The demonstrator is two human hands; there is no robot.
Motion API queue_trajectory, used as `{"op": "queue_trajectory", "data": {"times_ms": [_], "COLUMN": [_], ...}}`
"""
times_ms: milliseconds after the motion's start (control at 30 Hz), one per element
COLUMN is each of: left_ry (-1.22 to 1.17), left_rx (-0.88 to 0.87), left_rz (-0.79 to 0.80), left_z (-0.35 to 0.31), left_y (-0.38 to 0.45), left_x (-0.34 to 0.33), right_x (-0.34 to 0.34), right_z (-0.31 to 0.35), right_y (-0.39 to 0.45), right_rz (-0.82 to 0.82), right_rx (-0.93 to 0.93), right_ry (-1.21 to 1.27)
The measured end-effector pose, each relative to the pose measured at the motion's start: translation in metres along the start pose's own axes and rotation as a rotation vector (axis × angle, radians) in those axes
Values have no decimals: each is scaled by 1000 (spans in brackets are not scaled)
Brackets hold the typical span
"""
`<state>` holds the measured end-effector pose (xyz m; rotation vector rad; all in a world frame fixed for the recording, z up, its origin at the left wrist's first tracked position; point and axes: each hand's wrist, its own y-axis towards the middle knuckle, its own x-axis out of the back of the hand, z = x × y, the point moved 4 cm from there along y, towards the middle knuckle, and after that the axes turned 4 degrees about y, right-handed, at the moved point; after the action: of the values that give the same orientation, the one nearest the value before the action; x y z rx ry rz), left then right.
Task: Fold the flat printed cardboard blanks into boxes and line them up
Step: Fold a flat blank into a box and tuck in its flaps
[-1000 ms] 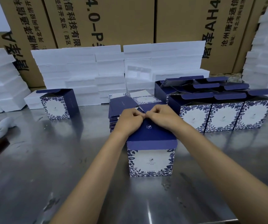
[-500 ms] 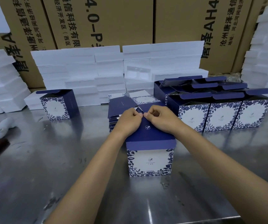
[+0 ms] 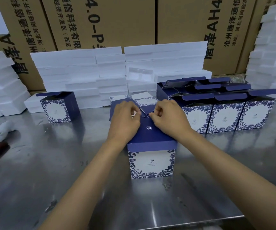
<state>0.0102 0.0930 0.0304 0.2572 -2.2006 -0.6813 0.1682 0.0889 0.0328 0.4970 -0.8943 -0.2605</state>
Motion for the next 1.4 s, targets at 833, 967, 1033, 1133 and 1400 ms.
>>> {"op": "queue_trajectory", "data": {"times_ms": [833,967,1033,1133,1400], "left_ry": [-354,-421,-406,-388,-389], "left_rx": [-261,-186,-197,-211,-181], "left_rz": [-110,-21,-12,6,-9], "left_z": [8,15,13,12,19], "left_y": [-104,-101,-98,-95,-90], "left_x": [11,20,23,27,41], "right_x": [7,12,14,19,27], "right_z": [9,-4,-7,-9,-23], "right_y": [-109,-108,-110,-109,-110], "right_rz": [-308,-232,-217,-191,-71], "right_rx": [609,533,516,487,344], "right_ry": [-75,5,25,63,352]}}
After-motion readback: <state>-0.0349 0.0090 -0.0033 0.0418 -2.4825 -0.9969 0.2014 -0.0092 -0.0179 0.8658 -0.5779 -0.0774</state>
